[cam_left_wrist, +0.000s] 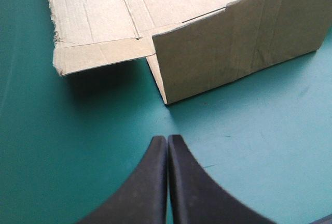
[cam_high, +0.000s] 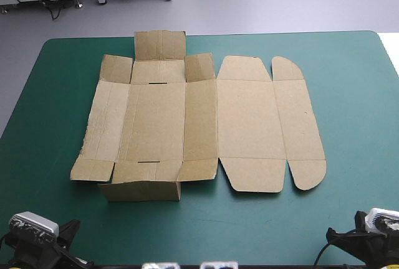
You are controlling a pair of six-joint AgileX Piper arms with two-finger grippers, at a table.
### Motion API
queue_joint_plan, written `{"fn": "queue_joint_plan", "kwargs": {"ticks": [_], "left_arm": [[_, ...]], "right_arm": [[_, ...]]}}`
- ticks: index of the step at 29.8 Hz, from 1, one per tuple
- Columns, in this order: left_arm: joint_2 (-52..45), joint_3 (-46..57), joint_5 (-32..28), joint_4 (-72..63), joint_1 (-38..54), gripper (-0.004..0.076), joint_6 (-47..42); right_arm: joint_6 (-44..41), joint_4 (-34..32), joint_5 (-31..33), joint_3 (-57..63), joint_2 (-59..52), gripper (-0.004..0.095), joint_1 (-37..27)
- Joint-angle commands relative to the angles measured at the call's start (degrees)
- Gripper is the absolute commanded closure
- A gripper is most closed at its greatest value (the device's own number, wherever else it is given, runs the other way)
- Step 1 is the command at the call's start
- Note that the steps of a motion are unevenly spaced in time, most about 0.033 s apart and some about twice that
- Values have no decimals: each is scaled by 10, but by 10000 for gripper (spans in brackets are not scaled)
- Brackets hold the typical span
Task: Fold the box
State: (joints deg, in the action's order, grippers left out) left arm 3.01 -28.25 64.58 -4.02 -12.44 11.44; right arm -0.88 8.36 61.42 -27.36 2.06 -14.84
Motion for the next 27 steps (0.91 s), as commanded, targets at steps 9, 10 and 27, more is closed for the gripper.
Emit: {"fn": "queue_joint_plan", "kwargs": {"ticks": [9, 10, 27], "left_arm": [[8, -14, -37, -5, -2, 734, -4], [8, -14, -37, -5, -2, 734, -4], [101, -128, -169, 23, -2, 734, -13]], "right_arm": [[9, 14, -37, -11, 10, 921, 1], [9, 15, -37, -11, 10, 921, 1], [38, 32, -42, -12, 10, 921, 1]]}}
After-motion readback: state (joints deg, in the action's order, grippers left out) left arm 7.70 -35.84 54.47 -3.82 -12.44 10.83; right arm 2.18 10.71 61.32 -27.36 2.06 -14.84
